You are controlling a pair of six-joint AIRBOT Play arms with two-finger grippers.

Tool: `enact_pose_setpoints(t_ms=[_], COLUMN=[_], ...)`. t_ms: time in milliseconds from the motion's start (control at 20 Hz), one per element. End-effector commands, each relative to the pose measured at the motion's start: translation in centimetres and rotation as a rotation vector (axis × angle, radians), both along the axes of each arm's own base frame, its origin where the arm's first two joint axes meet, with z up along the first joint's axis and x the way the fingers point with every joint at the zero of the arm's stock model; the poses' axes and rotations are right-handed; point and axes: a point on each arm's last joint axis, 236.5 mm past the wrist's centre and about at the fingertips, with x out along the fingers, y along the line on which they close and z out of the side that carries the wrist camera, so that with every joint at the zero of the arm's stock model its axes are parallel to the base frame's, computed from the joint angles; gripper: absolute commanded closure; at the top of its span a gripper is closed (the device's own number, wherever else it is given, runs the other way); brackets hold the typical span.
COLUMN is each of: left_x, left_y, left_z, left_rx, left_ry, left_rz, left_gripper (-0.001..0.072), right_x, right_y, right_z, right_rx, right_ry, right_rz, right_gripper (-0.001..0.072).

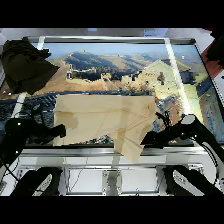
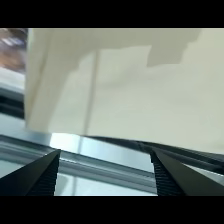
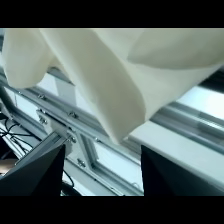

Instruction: Fold the shirts.

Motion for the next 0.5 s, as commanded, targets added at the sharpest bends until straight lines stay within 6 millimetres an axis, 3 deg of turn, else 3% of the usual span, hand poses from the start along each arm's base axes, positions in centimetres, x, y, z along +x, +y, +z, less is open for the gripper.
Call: enact_pose_setpoints(t_ms=[0,200,450], left_x=[-2.0,-4.1,-2.6], left_y=[-1.3,-1.9,-2.1], left_z=[-2.1,-4.6,-5.0], left_rx=[-0.076,-0.105,-0.125], left_ry=[0.070,0.136,0.068], left_rz=[0.122,0.169,0.190], left_gripper=[0.0062,0.0062,0.0063], right_x=[-2.1,-2.2,0.5], right_y=[0.7,0.9,1.8], right_z=[-0.5,-2.2,-3.2], right_rx=[0.030,0.011,0.035], right_ry=[0.091,0.107,0.057], right_rz=[-0.031,-0.104,-0.270], right_gripper=[0.0165,0.0166,0.0168])
